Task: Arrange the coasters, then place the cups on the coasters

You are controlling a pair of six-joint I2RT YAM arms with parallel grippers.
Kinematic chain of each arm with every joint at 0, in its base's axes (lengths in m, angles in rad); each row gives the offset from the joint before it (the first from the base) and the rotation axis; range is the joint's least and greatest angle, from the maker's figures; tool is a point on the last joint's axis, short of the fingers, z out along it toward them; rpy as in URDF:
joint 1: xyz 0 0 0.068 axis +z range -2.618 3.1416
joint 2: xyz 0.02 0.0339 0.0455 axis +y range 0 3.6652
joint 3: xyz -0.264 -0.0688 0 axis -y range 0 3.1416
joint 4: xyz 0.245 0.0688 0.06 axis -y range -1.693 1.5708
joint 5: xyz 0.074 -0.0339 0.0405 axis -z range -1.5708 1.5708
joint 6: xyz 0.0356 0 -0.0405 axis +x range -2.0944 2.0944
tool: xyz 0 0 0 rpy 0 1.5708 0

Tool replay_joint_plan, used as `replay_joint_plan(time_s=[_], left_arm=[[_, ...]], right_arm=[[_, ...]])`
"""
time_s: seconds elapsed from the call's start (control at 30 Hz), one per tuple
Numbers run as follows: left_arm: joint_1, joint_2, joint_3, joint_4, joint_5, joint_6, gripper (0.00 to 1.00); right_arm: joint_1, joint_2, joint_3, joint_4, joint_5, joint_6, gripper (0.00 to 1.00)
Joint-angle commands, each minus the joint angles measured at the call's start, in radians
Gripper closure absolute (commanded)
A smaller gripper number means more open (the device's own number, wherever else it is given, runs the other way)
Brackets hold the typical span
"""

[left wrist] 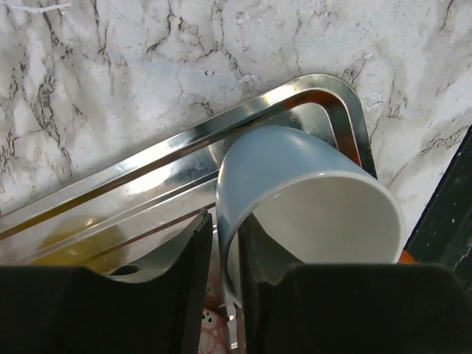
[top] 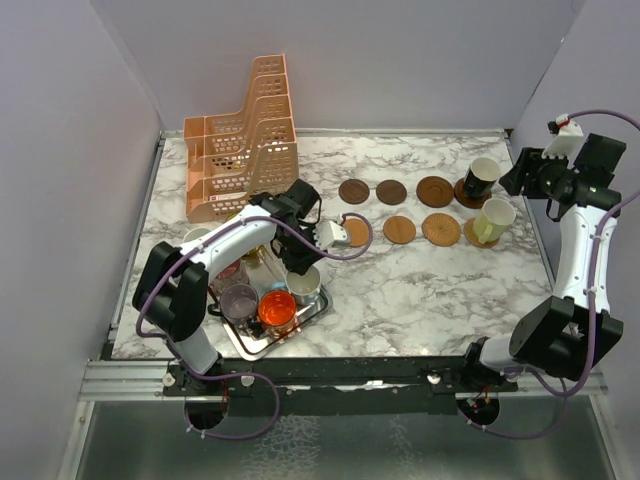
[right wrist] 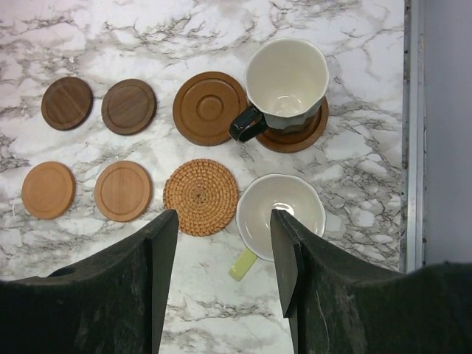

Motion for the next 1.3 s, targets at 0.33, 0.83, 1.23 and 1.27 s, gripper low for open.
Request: replay_joint_plan(time_s=[0.33,0.83,1.23,1.27], left_arm=[[-0.038,-0.007,0.141,-0.005,-0.024,-0.036,1.0],[0.046,0.261,0.712,-0.007,0.012,-0.408,1.0],[0.046,0.56,1.149,-0.005,0.076,-0.722,1.0],[0.046,0.572,1.167,-0.004,0.091,-0.736,1.0]], right_arm=[[0.06,0.005,0.007,0.033,-0.141,-0.009,0.46],[0.366,-0.039,-0.203,0.389,-0.514,-0.031,0.4],[0.606,-0.048,-0.441,0.787,-0.367,-0.07,0.22],[0.612,-0.05,-0.459,0.818,-0.344,-0.071,0.21]])
